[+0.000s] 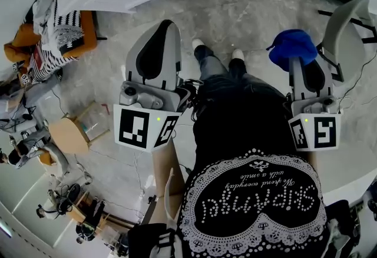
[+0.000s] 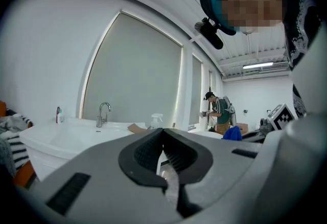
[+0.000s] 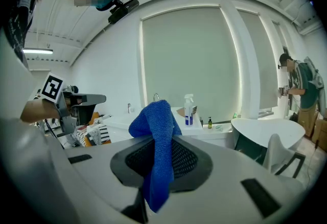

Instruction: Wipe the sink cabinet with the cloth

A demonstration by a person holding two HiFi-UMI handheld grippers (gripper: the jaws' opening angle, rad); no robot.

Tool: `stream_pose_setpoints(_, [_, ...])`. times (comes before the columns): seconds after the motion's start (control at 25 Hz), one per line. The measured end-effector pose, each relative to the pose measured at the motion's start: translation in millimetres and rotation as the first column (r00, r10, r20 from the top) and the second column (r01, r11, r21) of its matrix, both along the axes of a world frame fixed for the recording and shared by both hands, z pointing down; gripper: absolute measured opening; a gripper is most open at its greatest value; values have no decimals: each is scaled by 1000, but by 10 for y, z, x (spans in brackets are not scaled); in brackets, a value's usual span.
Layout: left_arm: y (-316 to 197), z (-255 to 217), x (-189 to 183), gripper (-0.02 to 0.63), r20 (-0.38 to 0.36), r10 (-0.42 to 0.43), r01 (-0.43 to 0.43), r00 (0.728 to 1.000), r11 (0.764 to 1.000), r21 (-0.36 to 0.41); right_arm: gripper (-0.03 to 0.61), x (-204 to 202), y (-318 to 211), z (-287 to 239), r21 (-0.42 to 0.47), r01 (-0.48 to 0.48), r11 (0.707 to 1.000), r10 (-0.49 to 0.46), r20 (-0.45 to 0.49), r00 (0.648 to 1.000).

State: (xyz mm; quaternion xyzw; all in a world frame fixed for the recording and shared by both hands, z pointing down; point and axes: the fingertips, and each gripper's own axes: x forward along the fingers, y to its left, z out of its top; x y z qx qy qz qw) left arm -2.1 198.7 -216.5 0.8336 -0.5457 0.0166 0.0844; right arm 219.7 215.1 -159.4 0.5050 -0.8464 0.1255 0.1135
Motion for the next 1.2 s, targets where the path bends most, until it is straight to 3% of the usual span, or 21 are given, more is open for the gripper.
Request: stream_pose_setpoints(1.2, [-14,-30,190,5,33,15,-15,999,1000,4,58,104,32,57,-11,38,999,-38,-38,999])
